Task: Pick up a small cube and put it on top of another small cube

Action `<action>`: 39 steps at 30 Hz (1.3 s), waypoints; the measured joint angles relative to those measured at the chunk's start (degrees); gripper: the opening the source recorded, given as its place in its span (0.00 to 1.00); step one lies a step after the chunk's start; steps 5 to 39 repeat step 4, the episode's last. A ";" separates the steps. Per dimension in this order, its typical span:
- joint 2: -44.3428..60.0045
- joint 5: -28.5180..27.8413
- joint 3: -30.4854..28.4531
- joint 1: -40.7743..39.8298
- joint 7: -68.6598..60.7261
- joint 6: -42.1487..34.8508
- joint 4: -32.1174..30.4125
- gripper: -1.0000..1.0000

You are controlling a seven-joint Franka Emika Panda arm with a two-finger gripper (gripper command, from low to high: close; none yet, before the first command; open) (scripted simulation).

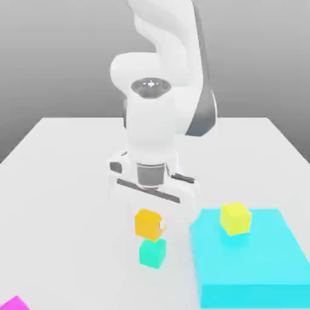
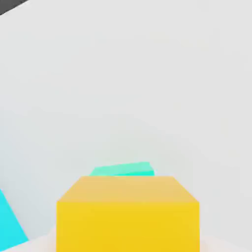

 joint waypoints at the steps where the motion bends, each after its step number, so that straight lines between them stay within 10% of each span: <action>1: 1.65 -1.04 -0.43 0.21 0.73 1.54 0.04 0.00; 2: 2.95 -1.85 -0.79 0.42 1.29 2.75 0.06 1.00; 39: 2.95 -1.85 -0.79 0.42 1.29 2.75 0.06 1.00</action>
